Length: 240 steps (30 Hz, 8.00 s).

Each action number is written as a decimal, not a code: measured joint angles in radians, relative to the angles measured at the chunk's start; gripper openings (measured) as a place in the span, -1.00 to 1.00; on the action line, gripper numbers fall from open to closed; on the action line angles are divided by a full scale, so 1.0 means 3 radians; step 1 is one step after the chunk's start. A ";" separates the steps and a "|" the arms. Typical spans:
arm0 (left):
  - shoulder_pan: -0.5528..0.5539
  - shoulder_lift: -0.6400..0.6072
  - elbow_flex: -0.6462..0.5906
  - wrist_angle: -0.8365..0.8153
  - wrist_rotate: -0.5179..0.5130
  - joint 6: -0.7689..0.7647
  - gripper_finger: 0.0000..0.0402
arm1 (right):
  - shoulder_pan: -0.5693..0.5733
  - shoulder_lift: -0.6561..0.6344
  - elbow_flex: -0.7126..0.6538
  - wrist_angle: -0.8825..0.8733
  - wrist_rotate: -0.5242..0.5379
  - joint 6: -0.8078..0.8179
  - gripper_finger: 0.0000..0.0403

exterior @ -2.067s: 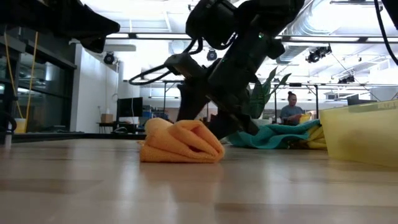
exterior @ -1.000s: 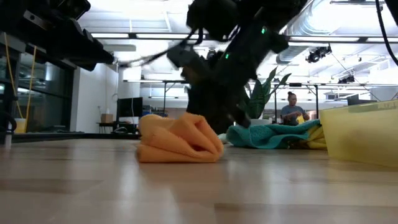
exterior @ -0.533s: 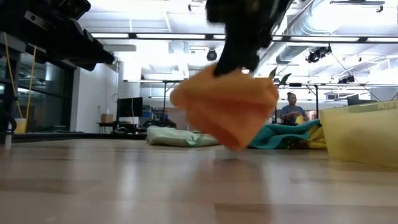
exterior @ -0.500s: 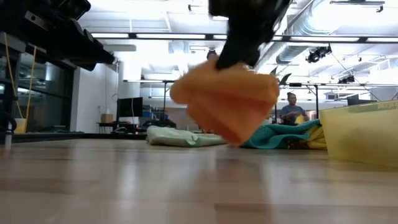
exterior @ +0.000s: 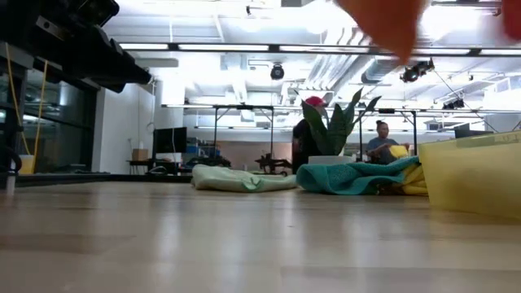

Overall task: Fold microfiber towels
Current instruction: Put the orange microfiber cloth into the yellow bin

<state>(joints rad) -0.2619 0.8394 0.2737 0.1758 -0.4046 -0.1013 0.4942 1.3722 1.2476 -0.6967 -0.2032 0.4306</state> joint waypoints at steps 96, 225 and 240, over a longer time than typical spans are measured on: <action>-0.0241 -0.0031 0.1009 0.0679 0.0512 -0.0493 -1.00 | -0.0042 0.0204 -0.0715 -0.1258 -0.1896 -0.1889 -1.00; -0.0109 -0.0030 0.1006 0.0498 0.1202 -0.1488 -1.00 | -0.1144 0.0729 -0.2246 -0.0538 -0.2829 -0.0846 -1.00; -0.0109 -0.0031 0.1006 0.0441 0.1260 -0.1594 -1.00 | -0.0968 0.0584 -0.1742 -0.0405 -0.3535 -0.1254 -1.00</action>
<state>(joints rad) -0.2947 0.8303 0.5755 0.3079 -0.0265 -0.5795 0.2036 1.5474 0.7250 -0.8182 -1.2636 0.0545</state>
